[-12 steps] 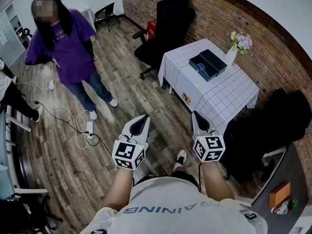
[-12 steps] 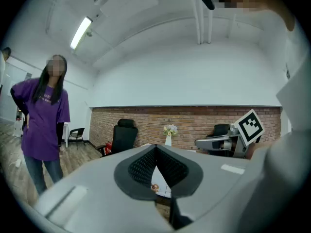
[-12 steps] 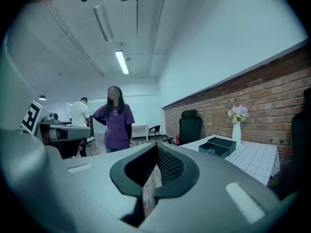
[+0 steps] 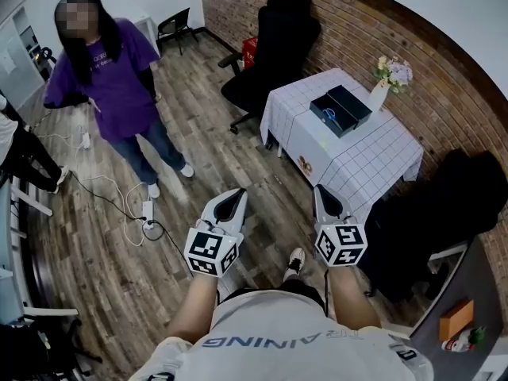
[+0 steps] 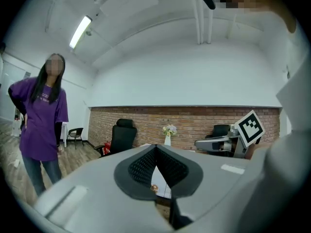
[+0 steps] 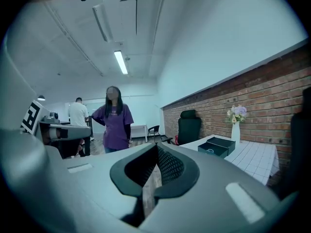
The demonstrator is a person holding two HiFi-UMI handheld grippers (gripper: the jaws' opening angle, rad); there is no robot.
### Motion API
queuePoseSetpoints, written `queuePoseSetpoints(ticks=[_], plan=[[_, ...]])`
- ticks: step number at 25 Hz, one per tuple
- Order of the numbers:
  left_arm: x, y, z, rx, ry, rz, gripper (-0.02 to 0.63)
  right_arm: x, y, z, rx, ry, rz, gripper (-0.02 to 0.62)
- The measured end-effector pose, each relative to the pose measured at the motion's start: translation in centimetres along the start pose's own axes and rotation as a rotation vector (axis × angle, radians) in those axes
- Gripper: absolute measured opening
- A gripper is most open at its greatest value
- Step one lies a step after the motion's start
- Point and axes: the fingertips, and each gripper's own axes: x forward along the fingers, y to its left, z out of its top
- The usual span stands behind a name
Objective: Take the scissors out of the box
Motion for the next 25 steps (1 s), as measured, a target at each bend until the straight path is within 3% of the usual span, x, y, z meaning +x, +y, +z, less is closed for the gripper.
queuePoseSetpoints(ticks=[15,25], plan=[[2.7,0.1,-0.7,-0.005,0.037,-0.012,0.003,0.4,-3.3,0.6,0.02,-0.028,-0.029,0.014],[11.7,-0.2,-0.6,0.004,0.071,-0.024,0.003,5.7,-10.1,0.9,0.046,0.006,-0.023,0.014]])
